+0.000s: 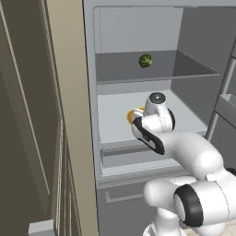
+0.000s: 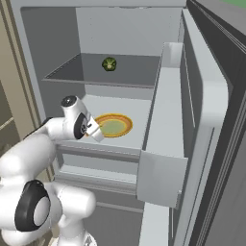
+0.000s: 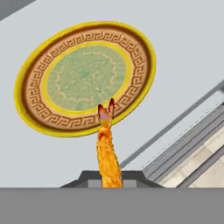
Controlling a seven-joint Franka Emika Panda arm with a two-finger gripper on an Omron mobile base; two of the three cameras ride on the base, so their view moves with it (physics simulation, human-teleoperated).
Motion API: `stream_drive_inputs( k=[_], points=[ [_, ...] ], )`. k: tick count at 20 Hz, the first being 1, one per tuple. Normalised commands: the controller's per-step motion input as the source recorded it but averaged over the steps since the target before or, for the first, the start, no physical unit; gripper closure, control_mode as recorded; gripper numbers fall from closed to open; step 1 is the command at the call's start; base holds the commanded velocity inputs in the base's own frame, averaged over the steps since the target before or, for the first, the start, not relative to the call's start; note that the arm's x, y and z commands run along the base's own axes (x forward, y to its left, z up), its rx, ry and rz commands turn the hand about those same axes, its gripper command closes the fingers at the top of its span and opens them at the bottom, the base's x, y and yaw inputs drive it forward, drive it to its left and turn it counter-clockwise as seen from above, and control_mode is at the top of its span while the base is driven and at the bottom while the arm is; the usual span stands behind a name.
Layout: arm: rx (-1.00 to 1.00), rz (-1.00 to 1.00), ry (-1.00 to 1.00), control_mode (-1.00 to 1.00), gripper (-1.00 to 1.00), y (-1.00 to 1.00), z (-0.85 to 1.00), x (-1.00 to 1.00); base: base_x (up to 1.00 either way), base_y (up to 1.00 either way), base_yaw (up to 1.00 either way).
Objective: Transport the shrimp from the fridge to the microwave and turn on the microwave.
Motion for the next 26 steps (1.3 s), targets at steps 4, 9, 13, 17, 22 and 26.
stream_drive_inputs(
  k=[4, 9, 13, 17, 22, 26],
  points=[
    [0.05, 0.00, 0.04, -1.00, 1.00, 0.00, 0.29, -0.41, 0.00, 0.00, 0.00],
    [0.07, 0.00, 0.06, -1.00, 1.00, 0.00, 0.30, -0.41, 0.00, 0.00, 0.00],
    [0.00, 0.00, 0.02, -1.00, 1.00, 0.00, 0.27, -0.43, 0.00, 0.00, 0.00],
    [0.00, 0.00, 0.02, -1.00, 1.00, 0.00, 0.30, -0.41, 0.00, 0.00, 0.00],
    [0.00, 0.01, 0.05, -1.00, 1.00, 0.00, 0.26, -0.42, 0.00, 0.00, 0.00],
    [0.02, 0.02, 0.11, -1.00, 1.00, 0.00, 0.22, -0.37, 0.00, 0.00, 0.00]
  ],
)
